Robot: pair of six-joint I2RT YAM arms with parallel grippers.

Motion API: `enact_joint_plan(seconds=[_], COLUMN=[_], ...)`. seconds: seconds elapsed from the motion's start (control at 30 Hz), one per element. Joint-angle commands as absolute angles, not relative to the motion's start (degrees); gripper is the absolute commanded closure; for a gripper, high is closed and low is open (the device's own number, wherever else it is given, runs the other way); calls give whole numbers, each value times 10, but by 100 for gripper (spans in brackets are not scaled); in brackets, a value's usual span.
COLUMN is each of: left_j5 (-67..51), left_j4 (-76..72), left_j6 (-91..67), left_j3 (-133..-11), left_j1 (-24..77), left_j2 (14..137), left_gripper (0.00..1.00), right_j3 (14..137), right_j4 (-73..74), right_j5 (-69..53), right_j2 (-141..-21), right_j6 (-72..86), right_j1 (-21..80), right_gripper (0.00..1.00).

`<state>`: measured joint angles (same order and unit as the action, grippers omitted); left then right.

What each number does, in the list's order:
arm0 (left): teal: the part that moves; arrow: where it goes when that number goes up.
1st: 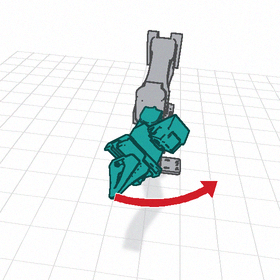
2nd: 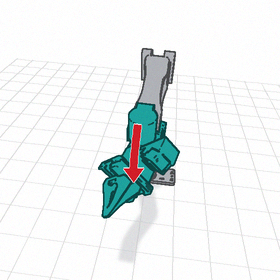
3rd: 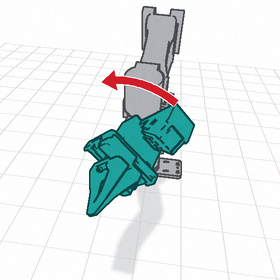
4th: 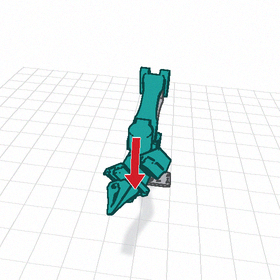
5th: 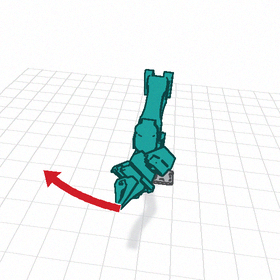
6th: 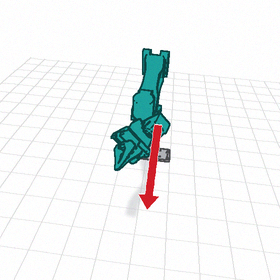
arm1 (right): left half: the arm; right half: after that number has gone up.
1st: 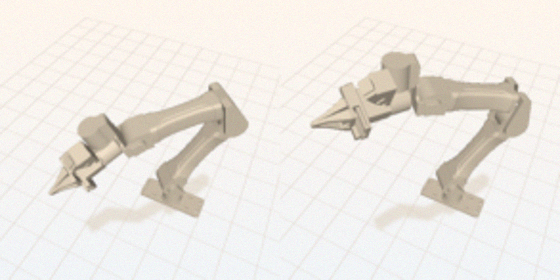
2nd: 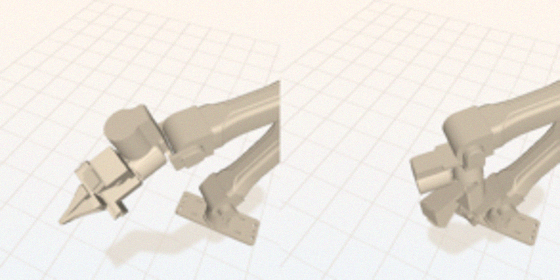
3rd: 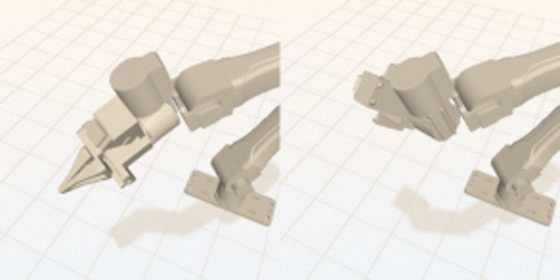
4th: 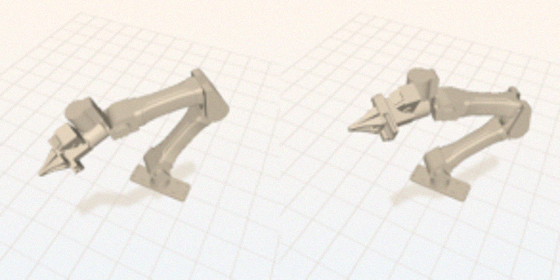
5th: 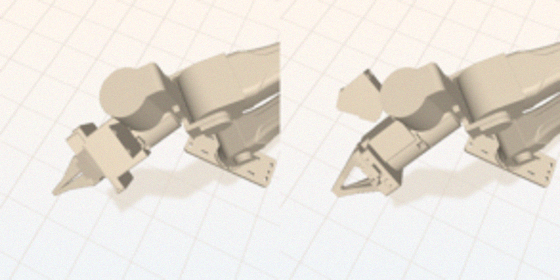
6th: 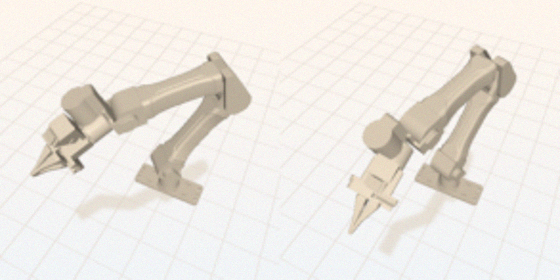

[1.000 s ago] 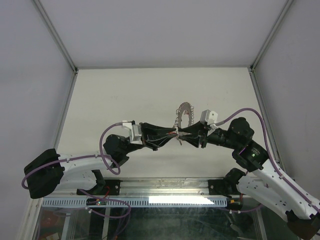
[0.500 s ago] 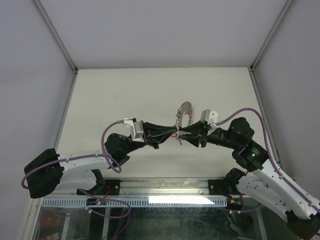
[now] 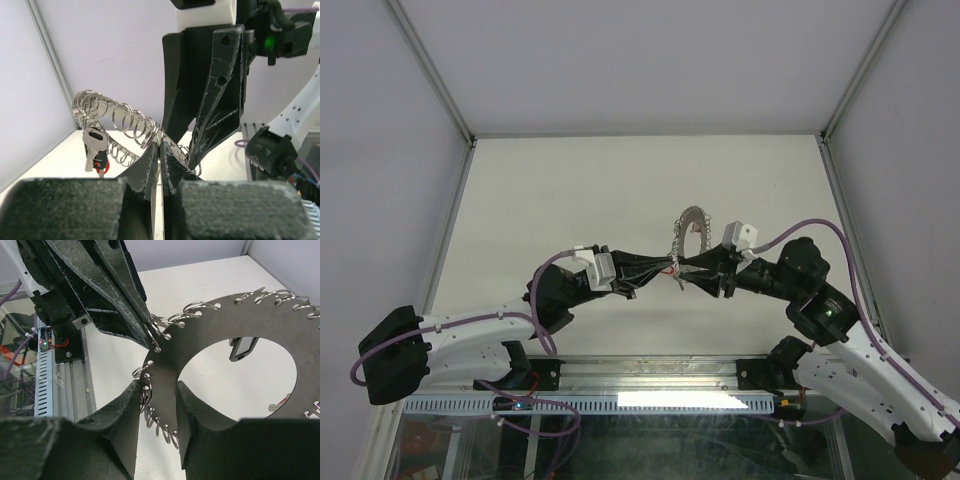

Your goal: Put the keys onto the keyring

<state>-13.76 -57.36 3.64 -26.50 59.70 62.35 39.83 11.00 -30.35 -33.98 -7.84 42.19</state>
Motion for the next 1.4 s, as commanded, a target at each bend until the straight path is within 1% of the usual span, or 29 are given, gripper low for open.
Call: enact_joint_plan(seconds=[0.0,0.1,0.13,0.23,0.37,0.53,0.63,0.8,1.0,1.1,1.23,1.37], left_j5=[-141,-142,-143,-139,-135,-143,-152,-186,-261,-292,-324,-338], left_j4=[-502,-481,-478,-477,-471,-462,-461,-461,-465,-482,-507,-517], left_j6=[113,123,124,123,122,120,120,124,127,122,112,105], left_j3=[-296,-303,-304,-305,-310,-311,-306,-296,-288,-280,-273,-274], left_j1=[601,601,601,601,601,601,601,600,600,600,600,600], left_j2=[591,586,586,585,588,590,586,574,560,556,557,562], left_gripper=[100,100,100,100,100,100,100,100,100,100,100,100], right_j3=[422,427,428,437,441,434,420,414,419,428,429,431], right_j4=[92,109,115,140,157,155,147,131,131,140,141,138], right_j5=[-297,-287,-285,-279,-279,-287,-308,-338,-363,-386,-408,-424], right_j2=[-311,-300,-298,-299,-298,-295,-290,-292,-313,-324,-325,-324], right_j6=[-94,-103,-107,-118,-127,-139,-158,-180,-212,-219,-221,-219], right_j1=[424,424,424,424,424,424,424,424,424,424,424,424], right_gripper=[64,55,51,44,41,41,45,59,71,72,70,69])
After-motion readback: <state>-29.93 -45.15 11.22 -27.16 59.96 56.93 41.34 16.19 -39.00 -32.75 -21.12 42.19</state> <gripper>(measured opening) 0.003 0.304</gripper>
